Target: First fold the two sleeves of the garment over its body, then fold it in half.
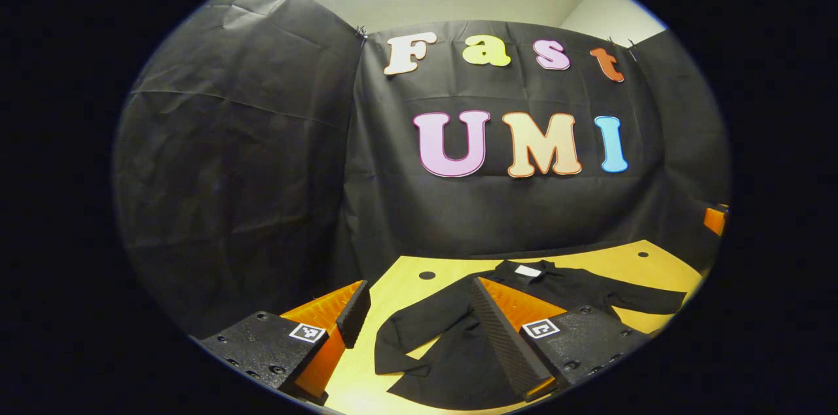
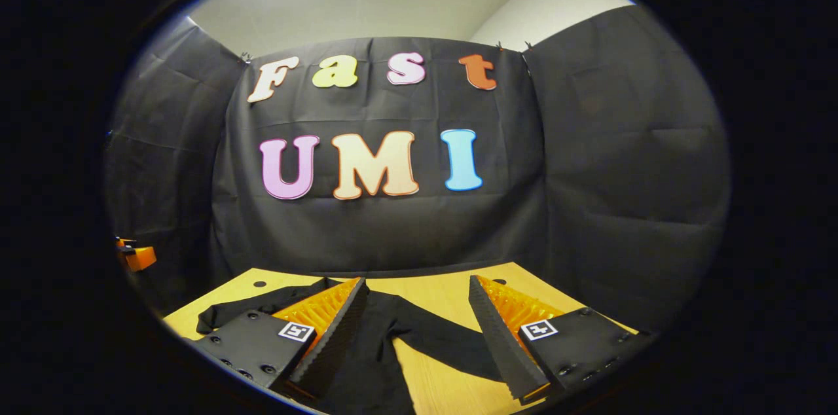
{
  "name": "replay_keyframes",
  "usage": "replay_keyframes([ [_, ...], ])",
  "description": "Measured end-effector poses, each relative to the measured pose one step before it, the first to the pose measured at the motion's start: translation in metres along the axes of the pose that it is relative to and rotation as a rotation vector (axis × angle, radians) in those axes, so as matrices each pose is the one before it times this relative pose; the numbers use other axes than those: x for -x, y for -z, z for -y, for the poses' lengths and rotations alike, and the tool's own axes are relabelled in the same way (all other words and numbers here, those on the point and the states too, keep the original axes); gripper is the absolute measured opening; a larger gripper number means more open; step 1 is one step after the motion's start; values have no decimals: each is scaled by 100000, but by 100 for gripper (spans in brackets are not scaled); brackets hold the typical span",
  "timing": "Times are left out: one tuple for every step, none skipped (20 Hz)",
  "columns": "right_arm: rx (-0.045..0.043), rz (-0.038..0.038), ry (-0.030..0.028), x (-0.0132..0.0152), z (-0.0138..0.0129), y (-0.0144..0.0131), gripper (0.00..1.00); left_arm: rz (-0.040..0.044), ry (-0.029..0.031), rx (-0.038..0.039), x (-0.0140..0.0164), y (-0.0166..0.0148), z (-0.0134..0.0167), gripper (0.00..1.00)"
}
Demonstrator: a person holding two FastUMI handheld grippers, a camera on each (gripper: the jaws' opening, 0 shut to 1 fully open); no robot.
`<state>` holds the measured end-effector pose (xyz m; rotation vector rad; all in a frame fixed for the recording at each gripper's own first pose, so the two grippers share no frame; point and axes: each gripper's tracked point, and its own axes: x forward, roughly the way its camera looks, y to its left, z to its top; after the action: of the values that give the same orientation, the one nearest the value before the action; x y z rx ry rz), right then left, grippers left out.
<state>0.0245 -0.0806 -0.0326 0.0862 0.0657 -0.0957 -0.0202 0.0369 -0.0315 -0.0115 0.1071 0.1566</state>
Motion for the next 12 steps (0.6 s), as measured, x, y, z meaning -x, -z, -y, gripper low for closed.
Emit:
replay_keyframes([
  [9,-992,1329,-507,1002,536,99,-394,-1189,-249,-201,169,-293,93],
  [665,-1242,1586,-534,1059,529,98,-541,-1156,-190,-11,95,-366,93],
  [801,-1389,1698,-561,1136,707,98,-499,-1222,-47,-42,207,-298,93],
  [33,-1474,1561,-531,1012,626,98,-413,-1369,123,15,34,-387,93],
  [-1183,-1375,865,-515,831,638,98,-192,-1266,133,19,175,-359,93],
  [-1756,-1273,950,-555,652,473,98,-309,-1341,27,-15,116,-319,93],
  [-1637,-742,1054,-605,763,557,99,-533,-1348,-214,-48,272,-231,93],
  [-863,-627,1428,-583,698,460,99,-442,-1245,-160,-57,155,-302,93],
  [91,-1102,1675,-635,653,648,99,-349,-958,51,-8,112,-88,93],
  [882,-1234,1540,-613,647,502,99,-154,-727,227,-2,-43,-98,93],
  [1104,-1249,940,-518,567,602,98,126,-606,205,71,-42,-156,93],
  [1016,-1292,632,-493,470,477,99,191,-470,12,49,-98,-89,93],
])
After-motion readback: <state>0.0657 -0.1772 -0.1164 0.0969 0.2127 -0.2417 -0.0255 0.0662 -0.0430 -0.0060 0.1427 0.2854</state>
